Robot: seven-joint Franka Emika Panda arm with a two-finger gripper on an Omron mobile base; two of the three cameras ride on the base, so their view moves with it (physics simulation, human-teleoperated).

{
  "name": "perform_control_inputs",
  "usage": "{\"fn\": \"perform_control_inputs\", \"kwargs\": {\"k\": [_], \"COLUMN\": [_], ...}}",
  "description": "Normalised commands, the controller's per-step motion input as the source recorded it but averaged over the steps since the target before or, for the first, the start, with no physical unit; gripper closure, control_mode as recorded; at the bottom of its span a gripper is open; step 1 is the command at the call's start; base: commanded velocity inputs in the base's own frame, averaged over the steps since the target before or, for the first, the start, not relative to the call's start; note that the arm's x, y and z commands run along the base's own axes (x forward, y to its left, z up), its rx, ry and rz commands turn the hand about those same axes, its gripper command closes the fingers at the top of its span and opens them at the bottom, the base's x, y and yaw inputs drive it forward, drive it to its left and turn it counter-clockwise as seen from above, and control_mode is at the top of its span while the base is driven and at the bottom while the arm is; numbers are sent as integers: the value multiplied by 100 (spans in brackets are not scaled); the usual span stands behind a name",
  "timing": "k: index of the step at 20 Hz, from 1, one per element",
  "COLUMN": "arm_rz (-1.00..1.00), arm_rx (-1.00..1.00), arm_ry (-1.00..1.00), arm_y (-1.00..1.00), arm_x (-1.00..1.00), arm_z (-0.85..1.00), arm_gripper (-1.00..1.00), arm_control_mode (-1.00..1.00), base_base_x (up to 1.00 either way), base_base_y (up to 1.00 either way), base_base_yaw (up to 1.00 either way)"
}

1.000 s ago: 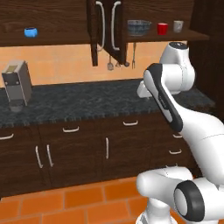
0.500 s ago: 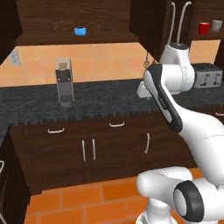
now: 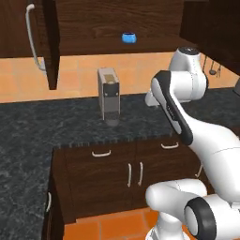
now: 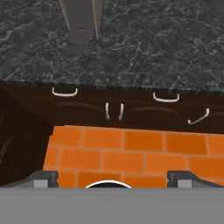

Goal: Gather all objects into one cabinet and sort the glasses and bowls to opposite sides.

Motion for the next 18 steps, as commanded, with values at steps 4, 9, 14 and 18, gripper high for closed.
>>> {"fn": "perform_control_inputs", "kwargs": {"k": [4, 9, 14, 18], "arm_rz": [0, 0, 0, 0], "arm_rx": [0, 0, 0, 0], "arm_ry": [0, 0, 0, 0], "arm_y": [0, 0, 0, 0], "arm_x": [0, 0, 0, 0], "arm_z": [0, 0, 0, 0], "arm_gripper": [-100, -100, -100, -100], "arm_control_mode": [100, 100, 100, 100], "base_base_x": [97, 100, 100, 78], "base_base_y": [-52, -29, 72, 58], "base_base_yaw": [1, 0, -4, -7]}}
